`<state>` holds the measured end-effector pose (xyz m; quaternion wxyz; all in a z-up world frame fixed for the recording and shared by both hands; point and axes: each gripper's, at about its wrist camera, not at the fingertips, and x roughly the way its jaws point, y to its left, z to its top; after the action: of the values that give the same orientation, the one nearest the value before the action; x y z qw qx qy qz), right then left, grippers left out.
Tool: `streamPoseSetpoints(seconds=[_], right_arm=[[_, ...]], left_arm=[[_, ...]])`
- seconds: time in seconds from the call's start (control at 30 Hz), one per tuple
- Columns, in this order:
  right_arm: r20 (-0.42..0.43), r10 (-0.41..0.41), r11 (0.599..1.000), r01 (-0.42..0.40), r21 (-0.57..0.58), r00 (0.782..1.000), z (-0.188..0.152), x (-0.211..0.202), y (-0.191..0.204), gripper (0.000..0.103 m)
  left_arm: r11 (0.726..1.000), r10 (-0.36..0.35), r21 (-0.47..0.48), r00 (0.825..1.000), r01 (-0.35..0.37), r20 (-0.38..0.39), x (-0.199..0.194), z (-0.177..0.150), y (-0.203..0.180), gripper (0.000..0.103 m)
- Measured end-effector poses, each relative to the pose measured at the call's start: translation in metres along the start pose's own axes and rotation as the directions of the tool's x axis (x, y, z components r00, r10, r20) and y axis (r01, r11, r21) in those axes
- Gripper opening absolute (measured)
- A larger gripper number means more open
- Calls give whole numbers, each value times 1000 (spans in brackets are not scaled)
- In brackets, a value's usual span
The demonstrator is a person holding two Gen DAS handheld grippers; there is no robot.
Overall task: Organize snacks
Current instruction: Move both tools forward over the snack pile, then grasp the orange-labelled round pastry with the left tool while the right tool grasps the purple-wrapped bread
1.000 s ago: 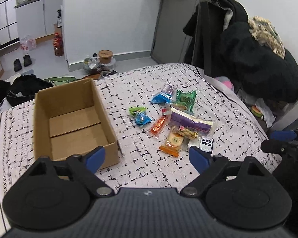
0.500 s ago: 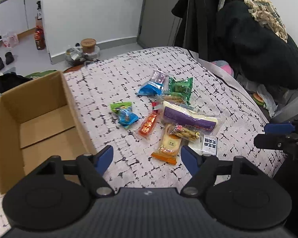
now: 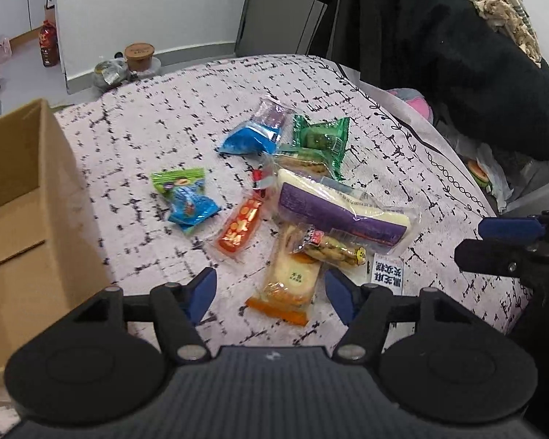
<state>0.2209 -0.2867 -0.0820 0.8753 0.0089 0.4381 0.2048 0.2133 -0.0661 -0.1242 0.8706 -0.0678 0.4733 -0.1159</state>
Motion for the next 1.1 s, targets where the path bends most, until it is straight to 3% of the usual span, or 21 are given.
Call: streamPoseSetpoints(seconds=[0.53,0.87,1.03,1.1], right_arm=[[-25,0,1000,-1,-17,1000,3,36,6,60],[-9,-20,1000,20,-21,1000,12,55,3,61],[-12,-3,999,2,-45,1000,12,63,6,61],[-14,3,998,-4,-56,1000,12,68,9,61]], left_arm=[[1000,16,-21,998,-18,-57,43,1,-13,60],[999,23,-42,999,-24,-41,56,3,-13,59],[998,59,-32,998,-60,-39,54,-1,-13,39],[997,63,-45,997,-64,-38,51,-3,-11,36]])
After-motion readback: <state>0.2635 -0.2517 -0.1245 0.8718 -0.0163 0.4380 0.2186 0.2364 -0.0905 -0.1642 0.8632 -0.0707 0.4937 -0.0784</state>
